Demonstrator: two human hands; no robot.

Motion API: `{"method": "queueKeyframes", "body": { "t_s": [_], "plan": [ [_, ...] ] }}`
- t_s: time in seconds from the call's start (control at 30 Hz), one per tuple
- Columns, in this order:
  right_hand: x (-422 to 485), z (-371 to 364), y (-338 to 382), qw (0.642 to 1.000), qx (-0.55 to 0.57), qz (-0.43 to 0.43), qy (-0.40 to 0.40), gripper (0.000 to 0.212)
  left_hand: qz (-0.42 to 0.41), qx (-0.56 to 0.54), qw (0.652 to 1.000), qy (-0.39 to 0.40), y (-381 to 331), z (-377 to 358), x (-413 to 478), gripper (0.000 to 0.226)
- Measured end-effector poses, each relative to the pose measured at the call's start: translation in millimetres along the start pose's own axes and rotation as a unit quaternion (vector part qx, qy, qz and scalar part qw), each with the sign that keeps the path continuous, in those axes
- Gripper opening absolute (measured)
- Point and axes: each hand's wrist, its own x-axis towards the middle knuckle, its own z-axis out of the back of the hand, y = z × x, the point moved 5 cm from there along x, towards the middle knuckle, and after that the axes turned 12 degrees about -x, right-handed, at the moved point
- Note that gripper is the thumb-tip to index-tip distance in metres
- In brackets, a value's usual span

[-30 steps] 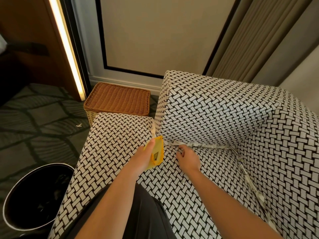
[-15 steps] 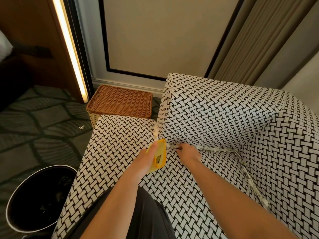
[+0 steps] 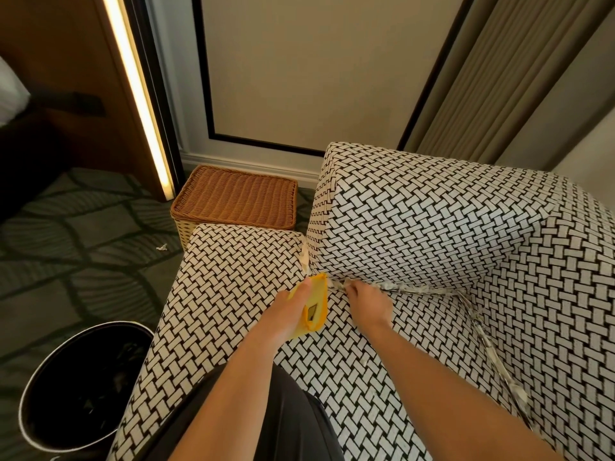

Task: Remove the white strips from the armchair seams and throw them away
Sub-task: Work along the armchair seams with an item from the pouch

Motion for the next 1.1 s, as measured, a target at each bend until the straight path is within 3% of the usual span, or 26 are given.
{"method": "queueKeyframes", "body": {
  "t_s": [0.13, 0.2, 0.33, 0.4, 0.47, 0.6, 0.7, 0.83, 0.93, 1.1],
  "plan": [
    [-14, -1, -6, 0.995, 0.093, -0.016, -0.043, 0.031, 0.002, 0.000, 1.000, -0.004, 2, -1, 1, 0.130],
    [-26, -4, -5, 0.980, 0.192, -0.030, -0.033, 0.025, 0.002, 0.009, 1.000, -0.014, 3, -2, 2, 0.129],
    [-57, 14, 2, 0.894, 0.442, -0.069, -0.032, 0.021, -0.001, 0.021, 1.000, -0.021, 3, -3, 1, 0.134],
    [-71, 35, 9, 0.856, 0.513, -0.054, -0.036, 0.019, -0.001, 0.033, 0.999, -0.024, 3, -3, 1, 0.133],
    [-83, 57, 21, 0.840, 0.542, -0.002, -0.027, 0.018, -0.010, 0.035, 0.999, -0.019, 2, -3, 1, 0.136],
    [-92, 73, 31, 0.868, 0.490, 0.077, -0.028, 0.018, -0.032, 0.048, 0.998, -0.007, -8, -2, -14, 0.134],
    [-80, 59, 9, 0.868, 0.494, 0.002, -0.056, 0.017, -0.024, 0.038, 0.999, 0.000, -16, -1, -29, 0.126],
    [-65, 24, -28, 0.915, 0.395, -0.073, -0.044, 0.014, -0.015, 0.042, 0.999, 0.007, -18, -1, -35, 0.117],
    [-62, 3, -46, 0.954, 0.290, -0.074, -0.022, 0.021, -0.007, 0.041, 0.999, 0.008, -16, -2, -35, 0.090],
    [-46, 1, -40, 0.988, 0.142, -0.056, -0.009, 0.038, -0.005, 0.044, 0.999, 0.009, -17, -3, -36, 0.080]
  ]
}}
